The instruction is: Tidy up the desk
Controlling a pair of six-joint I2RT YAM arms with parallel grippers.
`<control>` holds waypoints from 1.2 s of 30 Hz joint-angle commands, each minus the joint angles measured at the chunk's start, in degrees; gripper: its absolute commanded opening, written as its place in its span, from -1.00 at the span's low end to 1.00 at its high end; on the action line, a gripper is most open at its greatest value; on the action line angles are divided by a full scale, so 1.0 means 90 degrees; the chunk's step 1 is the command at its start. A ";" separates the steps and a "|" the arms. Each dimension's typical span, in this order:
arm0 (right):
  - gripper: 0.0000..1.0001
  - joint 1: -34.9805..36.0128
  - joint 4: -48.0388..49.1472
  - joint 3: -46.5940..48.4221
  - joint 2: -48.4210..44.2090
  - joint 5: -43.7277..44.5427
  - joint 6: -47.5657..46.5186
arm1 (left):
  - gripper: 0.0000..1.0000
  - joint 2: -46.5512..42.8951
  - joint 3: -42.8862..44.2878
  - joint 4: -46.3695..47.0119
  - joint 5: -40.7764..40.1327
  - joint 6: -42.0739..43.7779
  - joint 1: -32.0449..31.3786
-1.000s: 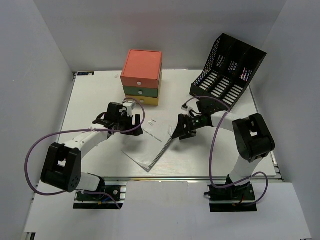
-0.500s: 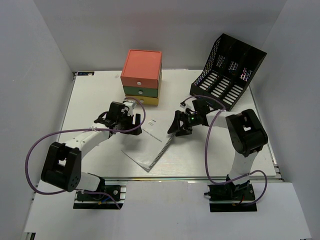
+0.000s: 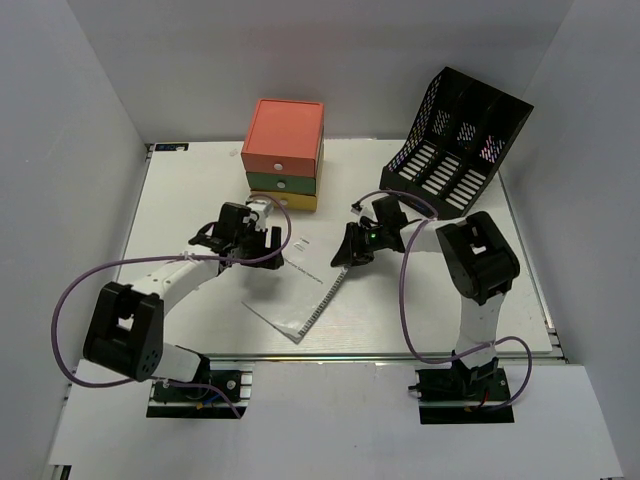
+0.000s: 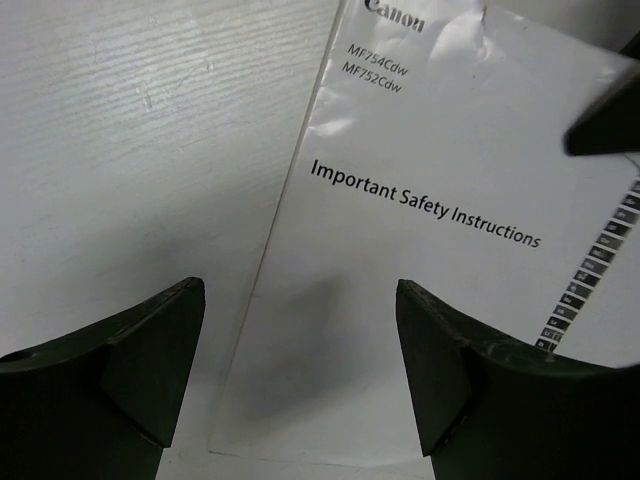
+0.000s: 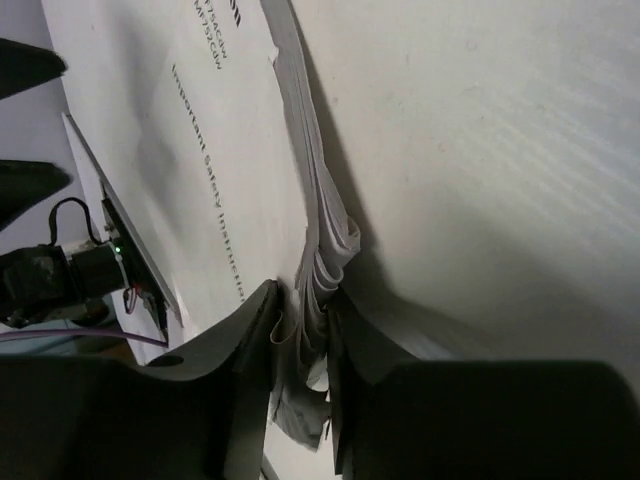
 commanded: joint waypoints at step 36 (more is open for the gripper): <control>-1.00 -0.0889 -0.3891 0.1184 -0.5512 -0.2349 -0.5218 | 0.96 -0.1516 -0.0567 0.4465 0.3998 -0.0402 -0.0148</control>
